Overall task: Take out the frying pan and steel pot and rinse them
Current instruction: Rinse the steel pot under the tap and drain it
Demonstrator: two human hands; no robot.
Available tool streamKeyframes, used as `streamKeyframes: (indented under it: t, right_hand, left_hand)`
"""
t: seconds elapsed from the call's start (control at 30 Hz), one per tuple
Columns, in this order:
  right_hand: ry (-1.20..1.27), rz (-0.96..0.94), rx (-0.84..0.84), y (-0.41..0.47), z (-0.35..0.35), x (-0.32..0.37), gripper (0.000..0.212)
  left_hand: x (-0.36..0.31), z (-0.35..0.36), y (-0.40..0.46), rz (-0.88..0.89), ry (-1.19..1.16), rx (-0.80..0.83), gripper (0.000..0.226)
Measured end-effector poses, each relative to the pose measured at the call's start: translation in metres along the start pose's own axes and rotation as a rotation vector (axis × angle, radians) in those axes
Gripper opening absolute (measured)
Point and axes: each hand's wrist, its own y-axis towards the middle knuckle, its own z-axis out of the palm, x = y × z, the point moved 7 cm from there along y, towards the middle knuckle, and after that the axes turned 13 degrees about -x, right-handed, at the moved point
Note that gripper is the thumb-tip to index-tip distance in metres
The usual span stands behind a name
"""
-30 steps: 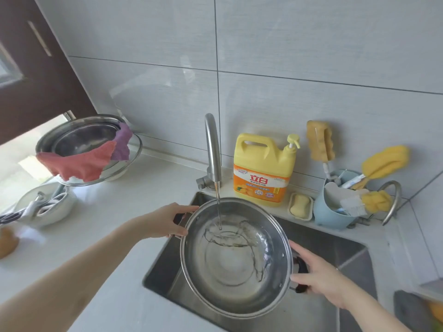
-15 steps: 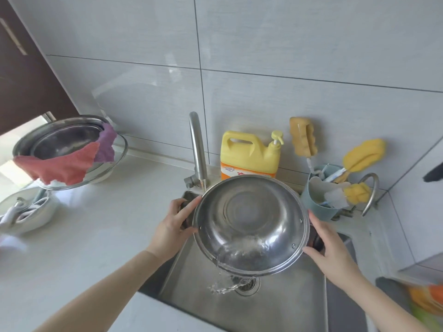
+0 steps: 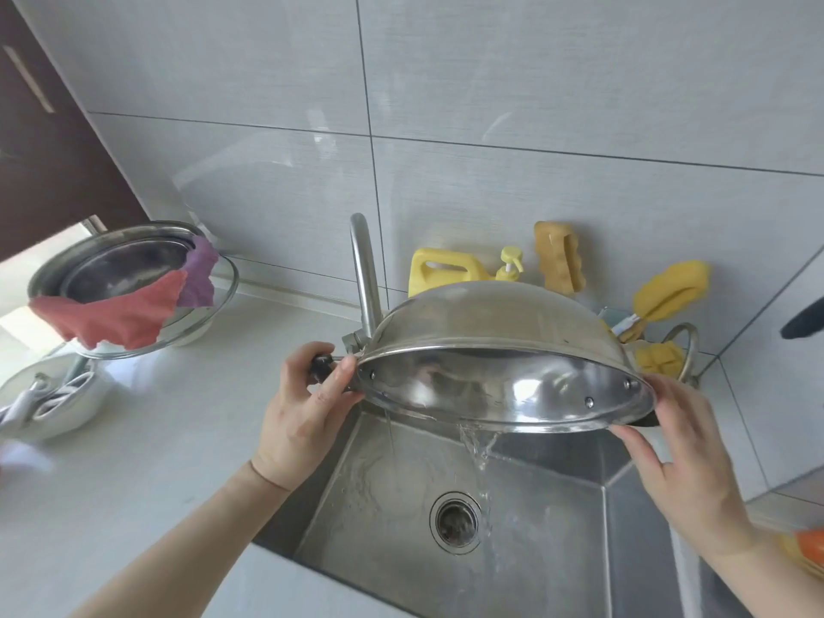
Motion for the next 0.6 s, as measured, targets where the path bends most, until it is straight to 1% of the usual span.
streamKeyframes:
  t: [0.13, 0.27, 0.37, 0.47, 0.53, 0.6]
  right_hand:
    - [-0.017, -0.025, -0.046, 0.009, -0.004, 0.003, 0.054]
    - [-0.006, -0.044, -0.017, -0.002, 0.003, 0.000, 0.055]
    - [-0.002, -0.071, 0.071, -0.022, 0.020, -0.007, 0.062]
    - [0.036, -0.146, 0.115, -0.039, 0.038, 0.001, 0.056]
    - [0.063, -0.168, 0.161, -0.048, 0.052, 0.007, 0.052]
    - [0.073, -0.132, 0.230, -0.057, 0.068, 0.009, 0.056]
  left_hand:
    - [-0.005, -0.006, 0.008, 0.019, 0.014, -0.036, 0.061]
    - [-0.003, -0.001, -0.016, -0.018, 0.012, 0.023, 0.061]
    - [0.006, 0.006, -0.049, -0.127, -0.013, 0.119, 0.062]
    - [0.020, 0.011, -0.081, -0.263, 0.002, 0.230, 0.061]
    - [0.030, 0.012, -0.101, -0.332, 0.006, 0.300, 0.070]
    - [0.043, 0.012, -0.120, -0.381, 0.019, 0.389, 0.094]
